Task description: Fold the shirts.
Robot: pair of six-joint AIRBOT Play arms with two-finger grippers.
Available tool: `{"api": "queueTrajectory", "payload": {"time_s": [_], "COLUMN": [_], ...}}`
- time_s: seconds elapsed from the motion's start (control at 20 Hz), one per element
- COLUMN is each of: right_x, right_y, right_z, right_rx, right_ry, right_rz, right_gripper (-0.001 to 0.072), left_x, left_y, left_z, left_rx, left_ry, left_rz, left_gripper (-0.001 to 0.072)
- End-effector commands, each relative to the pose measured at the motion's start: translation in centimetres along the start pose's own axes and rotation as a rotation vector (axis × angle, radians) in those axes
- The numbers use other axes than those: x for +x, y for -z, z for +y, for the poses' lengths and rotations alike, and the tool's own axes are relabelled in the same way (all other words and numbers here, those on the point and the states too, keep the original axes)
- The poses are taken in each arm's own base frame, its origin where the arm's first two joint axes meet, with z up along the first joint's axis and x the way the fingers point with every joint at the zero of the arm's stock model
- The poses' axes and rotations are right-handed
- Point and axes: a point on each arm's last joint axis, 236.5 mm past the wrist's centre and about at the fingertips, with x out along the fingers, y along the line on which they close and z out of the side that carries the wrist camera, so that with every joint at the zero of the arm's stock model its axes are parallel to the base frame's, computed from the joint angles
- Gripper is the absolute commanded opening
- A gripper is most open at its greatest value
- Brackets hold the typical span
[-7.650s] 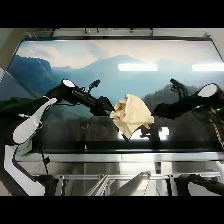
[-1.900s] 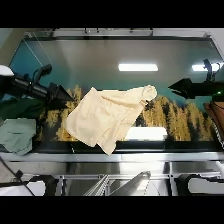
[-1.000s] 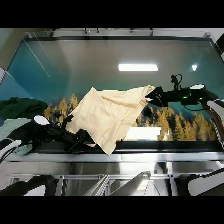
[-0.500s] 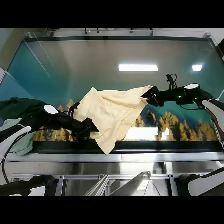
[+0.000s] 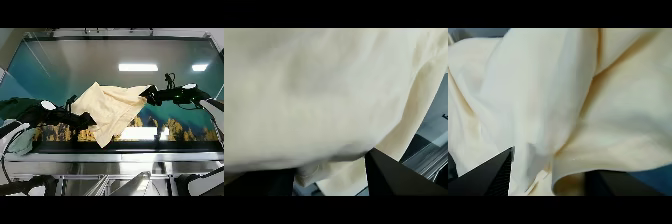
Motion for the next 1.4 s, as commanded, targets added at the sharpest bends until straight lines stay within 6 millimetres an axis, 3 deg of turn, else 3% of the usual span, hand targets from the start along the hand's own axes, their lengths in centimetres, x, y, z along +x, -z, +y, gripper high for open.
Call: {"api": "queueTrajectory", "payload": {"time_s": [0.0, 0.15, 0.25, 0.35, 0.4, 0.55, 0.65, 0.8, 0.95, 1.1, 1.25, 1.3, 1.35], "right_x": [0.0, 0.0, 0.0, 0.0, 0.0, 0.0, 0.0, 0.0, 0.0, 0.0, 0.0, 0.0, 0.0], "right_y": [-0.1, -0.1, -0.1, -0.1, -0.2, -0.2, -0.2, -0.2, -0.1, -0.1, -0.1, 0.1, 0.1], "right_z": [0.0, 0.1, 0.0, 0.0, 0.1, 0.2, 0.2, 0.2, 0.2, 0.2, 0.2, 0.3, 0.3], "right_rx": [-0.006, -0.014, -0.015, -0.020, -0.024, -0.022, -0.022, -0.030, -0.030, -0.030, -0.028, -0.019, -0.013], "right_ry": [-0.004, -0.004, -0.003, -0.004, -0.006, -0.009, -0.009, -0.009, -0.011, -0.011, -0.012, -0.014, -0.014], "right_rz": [-0.004, -0.003, -0.004, -0.005, -0.006, -0.007, -0.008, -0.007, -0.003, -0.003, -0.001, 0.003, 0.004], "right_gripper": [0.0486, 0.0486, 0.0486, 0.0486, 0.0486, 0.0486, 0.0486, 0.0486, 0.0487, 0.0486, 0.0486, 0.0486, 0.0487], "left_x": [-2.4, -7.7, -11.7, -14.5, -15.0, -14.0, -12.5, -10.6, -9.3, -6.6, -4.5, -4.2, -4.2], "left_y": [1.9, 0.5, -0.5, -1.4, -1.3, -0.5, -0.6, -3.3, -6.7, -8.5, -9.8, -9.9, -9.9], "left_z": [-1.4, -0.2, 2.2, 4.5, 5.9, 10.4, 11.9, 10.5, 10.8, 9.5, 6.5, 5.0, 3.6], "left_rx": [0.038, 0.050, 0.016, -0.063, -0.108, -0.253, -0.299, -0.290, -0.278, -0.240, -0.197, -0.160, -0.117], "left_ry": [0.070, 0.037, -0.032, -0.044, -0.051, -0.075, -0.069, 0.050, 0.030, 0.030, 0.083, 0.105, 0.122], "left_rz": [0.068, -0.062, -0.179, -0.320, -0.361, -0.415, -0.403, -0.400, -0.407, -0.331, -0.247, -0.209, -0.178], "left_gripper": [0.0485, 0.0485, 0.0486, 0.0495, 0.0556, 0.0582, 0.0582, 0.0581, 0.0581, 0.0581, 0.0541, 0.0485, 0.0207]}}
